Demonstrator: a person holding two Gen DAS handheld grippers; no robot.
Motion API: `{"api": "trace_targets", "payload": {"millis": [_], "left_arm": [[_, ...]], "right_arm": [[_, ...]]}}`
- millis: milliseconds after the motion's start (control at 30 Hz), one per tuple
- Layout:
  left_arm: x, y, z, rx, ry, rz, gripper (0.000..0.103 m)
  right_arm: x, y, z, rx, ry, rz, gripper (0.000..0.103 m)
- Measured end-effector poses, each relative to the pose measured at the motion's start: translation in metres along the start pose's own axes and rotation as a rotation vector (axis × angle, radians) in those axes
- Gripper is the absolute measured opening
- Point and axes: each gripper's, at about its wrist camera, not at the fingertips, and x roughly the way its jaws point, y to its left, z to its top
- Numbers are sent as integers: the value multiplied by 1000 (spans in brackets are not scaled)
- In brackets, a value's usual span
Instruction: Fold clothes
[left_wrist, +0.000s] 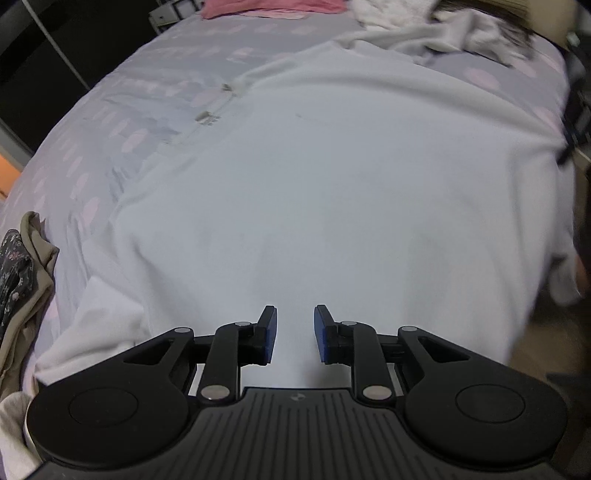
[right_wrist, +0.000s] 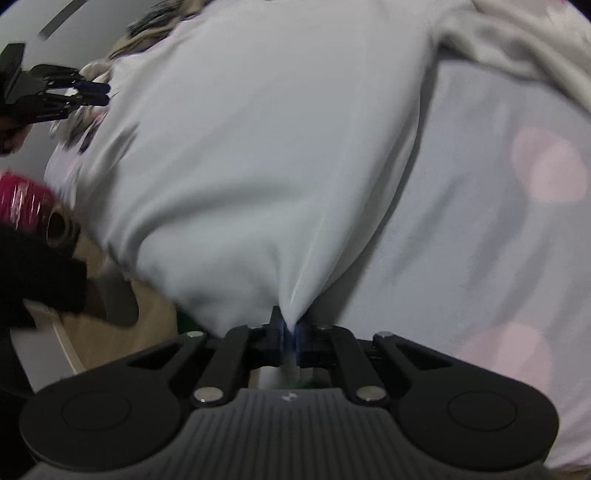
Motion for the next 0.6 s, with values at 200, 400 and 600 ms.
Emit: {"api": "trace_targets", "payload": {"millis": [200, 400, 600], "left_arm": [[-22, -8, -29, -2, 13, 9, 21], [-26, -11, -61, -31, 39, -17, 29], [-25, -24, -89, -36, 7, -45, 33]], "right_arm": [[-22, -5, 1, -46, 21, -162, 8], [8, 41, 8, -383, 307, -316, 49], [-18, 78, 37, -589, 305, -423, 60]]}}
